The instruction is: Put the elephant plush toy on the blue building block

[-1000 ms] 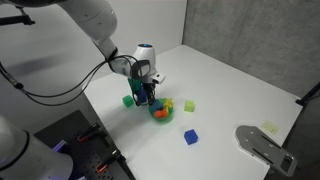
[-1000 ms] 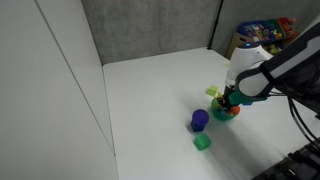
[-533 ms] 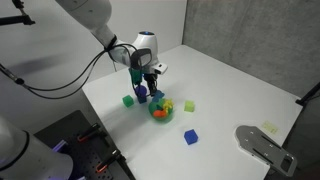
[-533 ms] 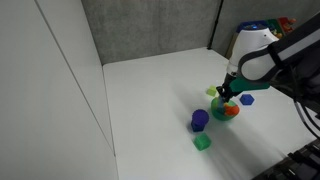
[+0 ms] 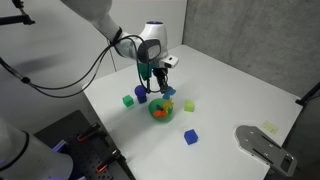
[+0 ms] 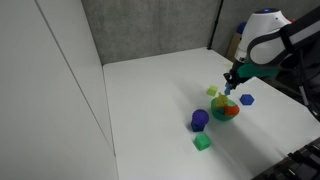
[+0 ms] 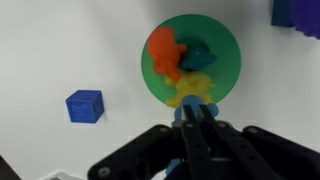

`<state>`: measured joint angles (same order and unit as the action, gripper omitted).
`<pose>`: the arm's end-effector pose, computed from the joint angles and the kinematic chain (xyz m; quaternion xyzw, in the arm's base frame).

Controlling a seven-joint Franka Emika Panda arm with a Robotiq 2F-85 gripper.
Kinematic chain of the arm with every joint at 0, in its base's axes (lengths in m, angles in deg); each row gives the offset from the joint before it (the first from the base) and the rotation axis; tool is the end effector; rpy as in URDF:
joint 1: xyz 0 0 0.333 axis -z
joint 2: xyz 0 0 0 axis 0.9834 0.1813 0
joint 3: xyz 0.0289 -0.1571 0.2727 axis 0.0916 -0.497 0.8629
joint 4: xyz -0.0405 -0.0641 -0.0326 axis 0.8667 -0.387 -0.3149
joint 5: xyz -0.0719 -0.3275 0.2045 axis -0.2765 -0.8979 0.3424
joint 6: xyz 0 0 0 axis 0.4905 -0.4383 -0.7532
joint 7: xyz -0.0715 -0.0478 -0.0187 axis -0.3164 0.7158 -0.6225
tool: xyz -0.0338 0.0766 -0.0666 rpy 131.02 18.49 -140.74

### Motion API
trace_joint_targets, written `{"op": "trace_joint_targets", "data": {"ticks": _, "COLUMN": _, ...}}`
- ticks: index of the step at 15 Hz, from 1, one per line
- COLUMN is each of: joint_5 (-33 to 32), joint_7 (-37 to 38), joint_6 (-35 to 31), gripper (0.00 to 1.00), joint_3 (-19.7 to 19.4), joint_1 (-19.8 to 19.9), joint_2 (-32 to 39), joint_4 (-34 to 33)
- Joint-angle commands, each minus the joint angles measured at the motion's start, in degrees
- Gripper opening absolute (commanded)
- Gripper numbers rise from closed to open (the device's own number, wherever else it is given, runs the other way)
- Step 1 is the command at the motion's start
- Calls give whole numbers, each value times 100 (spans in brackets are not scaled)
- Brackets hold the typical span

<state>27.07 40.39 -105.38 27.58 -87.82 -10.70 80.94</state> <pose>0.5612 -0.0255 0.2333 0.9664 -0.2487 0.0210 0.0619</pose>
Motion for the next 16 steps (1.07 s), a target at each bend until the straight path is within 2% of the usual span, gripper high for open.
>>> {"op": "trace_joint_targets", "data": {"ticks": 1, "joint_5": -537, "joint_7": 186, "joint_6": 233, "gripper": 4, "joint_3": -323, "joint_1": 167, "joint_2": 10, "joint_4": -166}}
{"op": "trace_joint_targets", "data": {"ticks": 8, "joint_5": -1449, "joint_7": 531, "joint_6": 99, "gripper": 4, "joint_3": -962, "joint_1": 523, "joint_2": 331, "joint_4": -147}}
{"op": "trace_joint_targets", "data": {"ticks": 16, "joint_5": -1507, "joint_7": 606, "joint_6": -305, "gripper": 3, "joint_3": -1223, "joint_1": 658, "joint_2": 948, "joint_4": -337}}
